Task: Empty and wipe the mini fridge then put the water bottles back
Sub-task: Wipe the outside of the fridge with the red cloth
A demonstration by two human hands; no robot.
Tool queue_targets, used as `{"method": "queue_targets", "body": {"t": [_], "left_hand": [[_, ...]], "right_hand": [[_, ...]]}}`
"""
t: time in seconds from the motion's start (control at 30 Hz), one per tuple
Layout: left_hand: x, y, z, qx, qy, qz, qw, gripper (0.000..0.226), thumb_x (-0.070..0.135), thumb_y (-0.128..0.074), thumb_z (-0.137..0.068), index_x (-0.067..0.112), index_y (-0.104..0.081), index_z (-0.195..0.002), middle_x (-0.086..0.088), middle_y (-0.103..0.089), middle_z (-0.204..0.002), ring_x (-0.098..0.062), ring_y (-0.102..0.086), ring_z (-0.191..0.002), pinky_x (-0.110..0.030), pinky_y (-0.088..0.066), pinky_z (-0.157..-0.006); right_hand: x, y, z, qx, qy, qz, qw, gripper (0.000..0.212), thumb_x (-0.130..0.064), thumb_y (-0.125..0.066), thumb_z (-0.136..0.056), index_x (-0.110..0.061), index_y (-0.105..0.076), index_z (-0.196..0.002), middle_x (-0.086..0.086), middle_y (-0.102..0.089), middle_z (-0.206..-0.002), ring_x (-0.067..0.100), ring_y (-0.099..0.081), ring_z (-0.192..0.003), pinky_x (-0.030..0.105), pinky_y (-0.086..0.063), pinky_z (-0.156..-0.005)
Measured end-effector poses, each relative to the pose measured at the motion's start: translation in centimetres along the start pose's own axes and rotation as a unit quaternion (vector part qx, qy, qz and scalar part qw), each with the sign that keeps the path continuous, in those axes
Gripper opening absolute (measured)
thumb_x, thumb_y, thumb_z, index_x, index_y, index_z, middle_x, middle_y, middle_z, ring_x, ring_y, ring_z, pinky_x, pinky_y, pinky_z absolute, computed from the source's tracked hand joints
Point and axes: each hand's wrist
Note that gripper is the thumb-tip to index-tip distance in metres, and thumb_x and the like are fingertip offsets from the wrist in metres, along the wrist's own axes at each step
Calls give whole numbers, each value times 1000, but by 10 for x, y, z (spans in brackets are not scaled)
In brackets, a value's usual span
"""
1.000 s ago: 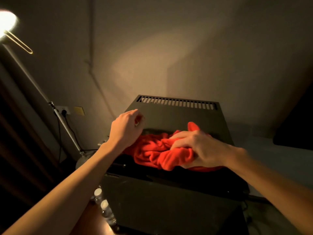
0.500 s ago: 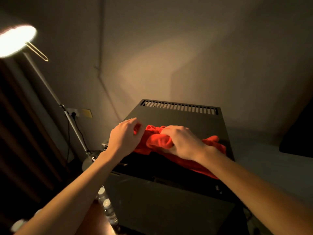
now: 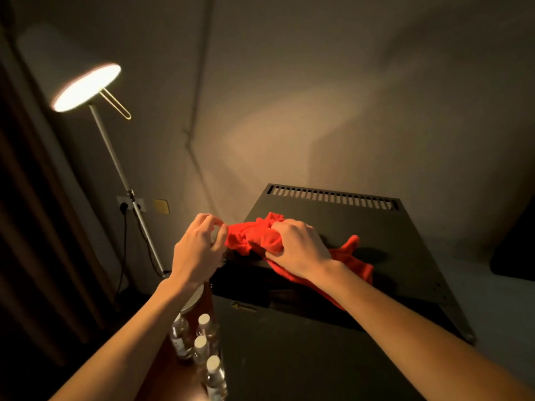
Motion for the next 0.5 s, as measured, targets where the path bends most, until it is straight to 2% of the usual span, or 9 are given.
{"method": "queue_targets", "body": {"t": [0.13,0.27,0.37,0.5], "left_hand": [[-37,12,-4,-27,-3,24,999,24,43,-48,-98,23,-61,-97,7,-59,-106,-19,-61,-92,-37,-49,-75],[-84,31,-8,-43,-22,67,997,37,52,-39,-94,22,-62,-94,7,-60,-99,-16,-61,-90,-38,-50,-76],[-117,46,-12,-43,-43,87,994,34,51,-39,-94,24,-60,-91,7,-62,-92,-18,-62,-85,-40,-51,-73],[-146,60,-14,-59,-32,140,988,36,51,-37,-93,23,-60,-87,7,-66,-81,-18,-63,-78,-42,-50,-70]], "right_hand": [[-46,-20,-14,-10,33,-9,999,29,-42,-69,-74,-20,-66,-94,5,-70,-101,27,-64,-97,32,-48,-82],[-91,-42,-33,-21,19,-12,1000,50,-44,-74,-74,-20,-66,-117,2,-67,-121,21,-60,-112,28,-42,-95],[-118,-58,-45,-9,-11,-45,999,49,-41,-79,-69,-20,-69,-112,3,-68,-119,22,-62,-110,32,-48,-94],[-155,-80,-54,11,-16,-49,999,40,-42,-79,-68,-22,-69,-101,1,-70,-113,22,-64,-105,37,-50,-90]]}}
Point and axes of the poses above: each hand's wrist, its own z-axis away from the middle knuckle, its own y-axis out of the back of the hand, x = y × z
